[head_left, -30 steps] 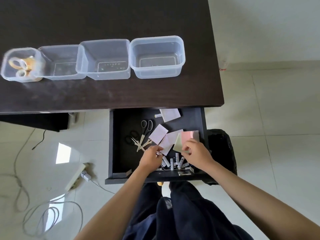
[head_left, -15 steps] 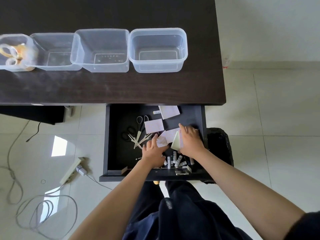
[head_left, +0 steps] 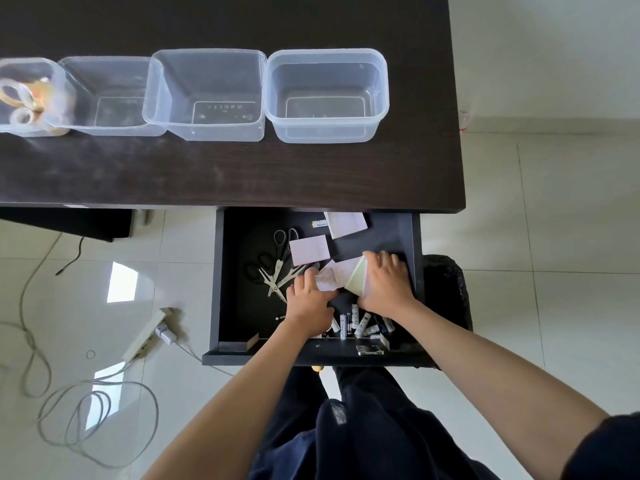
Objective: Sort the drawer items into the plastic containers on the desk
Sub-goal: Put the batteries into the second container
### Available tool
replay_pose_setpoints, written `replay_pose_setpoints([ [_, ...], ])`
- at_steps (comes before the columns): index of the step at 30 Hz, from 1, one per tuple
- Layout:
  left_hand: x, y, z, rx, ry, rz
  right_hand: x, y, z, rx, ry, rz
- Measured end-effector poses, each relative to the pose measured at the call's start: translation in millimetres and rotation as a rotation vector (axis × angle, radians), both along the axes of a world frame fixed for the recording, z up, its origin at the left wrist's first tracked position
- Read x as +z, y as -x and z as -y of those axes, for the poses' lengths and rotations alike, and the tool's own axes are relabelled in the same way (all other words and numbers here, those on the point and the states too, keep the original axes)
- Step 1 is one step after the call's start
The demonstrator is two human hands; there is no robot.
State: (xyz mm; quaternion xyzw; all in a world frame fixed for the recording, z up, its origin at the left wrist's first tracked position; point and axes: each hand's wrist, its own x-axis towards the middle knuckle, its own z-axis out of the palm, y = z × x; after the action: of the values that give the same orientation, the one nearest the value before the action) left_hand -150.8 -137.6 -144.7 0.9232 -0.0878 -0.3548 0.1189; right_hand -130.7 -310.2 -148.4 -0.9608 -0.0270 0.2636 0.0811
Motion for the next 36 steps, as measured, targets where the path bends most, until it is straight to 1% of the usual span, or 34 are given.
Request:
replay_pose_setpoints([
  [5, 1, 2, -12, 0.076, -0.017, 0.056, 7, -19, -3, -0.121, -0.083, 0.058],
  [8, 2, 2, -21, 0.075, -0.051, 0.140, 9, -31, -3, -0.103, -0.078, 0.086],
  [11, 3, -2, -30, 0.150, -0.095, 0.196, 8, -35, 0, -0.066, -0.064, 0.107],
  [13, 2, -8, -38, 0.182, -0.122, 0.189, 10, -29, 0, -0.073, -0.083, 0.147],
  [15, 1, -13, -44, 0.163, -0.139, 0.157, 12, -17, 1, -0.060, -0.115, 0.252],
  [16, 2, -14, -46, 0.157, -0.135, 0.150, 14, -10, 2, -0.055, -0.144, 0.264],
  [17, 3, -13, -47, 0.164, -0.119, 0.161, 16, -3, 3, -0.047, -0.176, 0.219],
  [20, 6, -3, -49, 0.246, -0.028, 0.243, 15, 17, 6, -0.041, -0.194, -0.041],
  [21, 7, 2, -50, 0.277, 0.001, 0.232, 15, 21, 7, -0.045, -0.178, -0.088],
  [23, 6, 10, -51, 0.320, 0.016, 0.140, 16, 26, 3, -0.055, -0.102, -0.129],
  [25, 4, 16, -53, 0.323, -0.056, 0.032, 17, 27, -2, -0.050, 0.016, -0.167],
  [27, 1, 20, -56, 0.319, -0.134, -0.056, 16, 28, -6, -0.059, 0.074, -0.174],
  [29, -1, 20, -57, 0.327, -0.148, -0.103, 15, 31, -8, -0.102, 0.070, -0.177],
  [31, -1, 18, -57, 0.350, -0.108, -0.141, 13, 36, -9, -0.155, 0.053, -0.179],
  [34, -5, 17, -57, 0.394, 0.006, -0.217, 11, 42, -5, -0.194, 0.002, -0.172],
  [36, -7, 19, -58, 0.428, 0.097, -0.255, 10, 42, -1, -0.201, -0.100, -0.200],
])
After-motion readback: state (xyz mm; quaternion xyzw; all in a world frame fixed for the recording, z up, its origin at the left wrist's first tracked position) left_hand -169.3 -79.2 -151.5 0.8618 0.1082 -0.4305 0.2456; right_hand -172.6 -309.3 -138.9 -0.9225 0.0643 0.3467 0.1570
